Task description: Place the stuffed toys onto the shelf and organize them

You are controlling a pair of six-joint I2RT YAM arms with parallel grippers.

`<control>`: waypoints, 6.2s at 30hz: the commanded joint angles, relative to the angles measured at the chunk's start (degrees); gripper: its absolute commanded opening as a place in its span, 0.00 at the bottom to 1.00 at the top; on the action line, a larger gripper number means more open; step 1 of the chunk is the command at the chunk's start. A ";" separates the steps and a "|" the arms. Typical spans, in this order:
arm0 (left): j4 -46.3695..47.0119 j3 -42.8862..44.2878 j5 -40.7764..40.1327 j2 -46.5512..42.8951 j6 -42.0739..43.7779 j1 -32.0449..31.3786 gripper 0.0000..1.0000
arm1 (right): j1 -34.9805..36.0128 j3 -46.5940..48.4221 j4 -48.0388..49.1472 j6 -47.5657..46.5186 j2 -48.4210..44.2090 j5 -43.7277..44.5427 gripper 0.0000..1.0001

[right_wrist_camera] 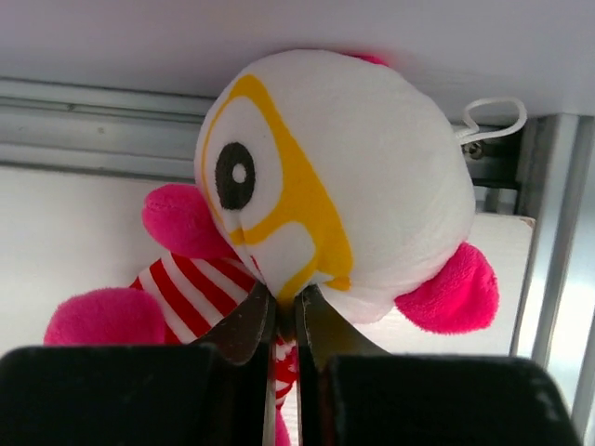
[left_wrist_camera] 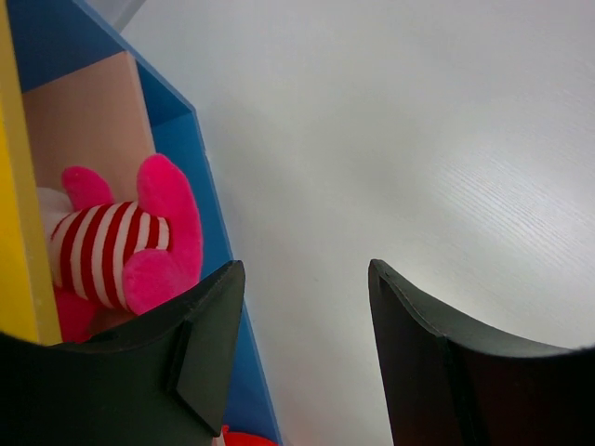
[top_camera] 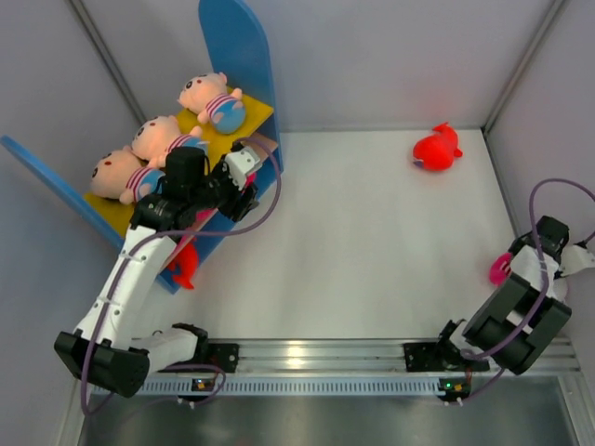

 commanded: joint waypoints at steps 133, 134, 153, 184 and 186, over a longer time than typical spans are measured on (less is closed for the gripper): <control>26.74 6.91 -18.85 21.55 19.99 -7.05 0.00 | 70.61 44.28 38.49 15.11 35.88 -54.90 0.57; 26.66 6.47 -18.94 21.37 19.55 -7.13 0.00 | 70.70 44.19 39.19 15.74 36.15 -54.64 0.54; 25.51 0.58 -18.50 19.43 16.47 -6.96 0.00 | 72.28 57.98 37.18 15.74 47.22 -53.23 0.22; 10.05 8.84 -15.07 11.00 3.64 -7.13 0.71 | 74.74 69.06 38.58 18.82 54.96 -39.00 0.00; 8.82 8.84 -15.69 10.30 3.55 -7.13 0.71 | 75.09 69.85 37.79 18.56 55.57 -37.77 0.00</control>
